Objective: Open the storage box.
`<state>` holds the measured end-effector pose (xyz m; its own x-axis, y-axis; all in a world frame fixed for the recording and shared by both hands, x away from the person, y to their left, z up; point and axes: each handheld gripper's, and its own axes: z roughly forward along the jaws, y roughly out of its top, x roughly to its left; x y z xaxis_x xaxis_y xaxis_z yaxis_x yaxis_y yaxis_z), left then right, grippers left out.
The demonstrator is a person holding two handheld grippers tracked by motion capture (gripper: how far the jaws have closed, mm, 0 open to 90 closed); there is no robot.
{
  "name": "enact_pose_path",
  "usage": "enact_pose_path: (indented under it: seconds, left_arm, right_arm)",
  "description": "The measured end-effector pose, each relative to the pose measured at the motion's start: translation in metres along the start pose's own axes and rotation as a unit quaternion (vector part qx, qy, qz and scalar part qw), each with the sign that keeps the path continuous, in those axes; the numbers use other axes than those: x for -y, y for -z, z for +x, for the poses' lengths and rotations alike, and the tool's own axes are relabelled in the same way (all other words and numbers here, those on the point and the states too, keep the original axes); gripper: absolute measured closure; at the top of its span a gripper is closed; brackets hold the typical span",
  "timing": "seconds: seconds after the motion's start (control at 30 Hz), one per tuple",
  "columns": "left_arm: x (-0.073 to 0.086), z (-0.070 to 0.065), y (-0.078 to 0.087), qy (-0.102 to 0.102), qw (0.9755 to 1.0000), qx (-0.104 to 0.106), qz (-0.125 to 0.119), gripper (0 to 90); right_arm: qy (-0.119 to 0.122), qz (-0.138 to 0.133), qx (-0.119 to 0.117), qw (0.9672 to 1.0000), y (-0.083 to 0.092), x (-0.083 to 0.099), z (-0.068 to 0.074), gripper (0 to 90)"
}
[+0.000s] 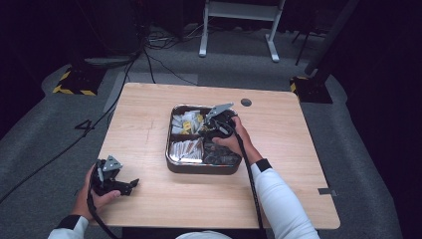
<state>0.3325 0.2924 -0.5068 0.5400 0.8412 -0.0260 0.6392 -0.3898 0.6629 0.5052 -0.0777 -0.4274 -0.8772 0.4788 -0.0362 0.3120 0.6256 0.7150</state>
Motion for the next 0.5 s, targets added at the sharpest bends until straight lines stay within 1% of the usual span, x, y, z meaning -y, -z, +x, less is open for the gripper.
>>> enact_pose_path:
  seconds: [0.1, 0.3, 0.5]
  left_arm:
    - [0.0, 0.0, 0.0, 0.0, 1.0, 0.0, 0.0, 0.2]
    - [0.0, 0.0, 0.0, 0.0, 1.0, 0.0, 0.0, 0.2]
    - [0.0, 0.0, 0.0, 0.0, 1.0, 0.0, 0.0, 0.3]
  right_arm:
    - [0.001, -0.004, 0.004, 1.0, 0.007, -0.004, -0.001, 59.5]
    - [0.006, -0.006, 0.009, 0.9999, 0.013, -0.009, 0.0, 59.5]
    - [0.002, -0.013, 0.011, 0.9998, 0.021, -0.014, -0.002, 59.6]
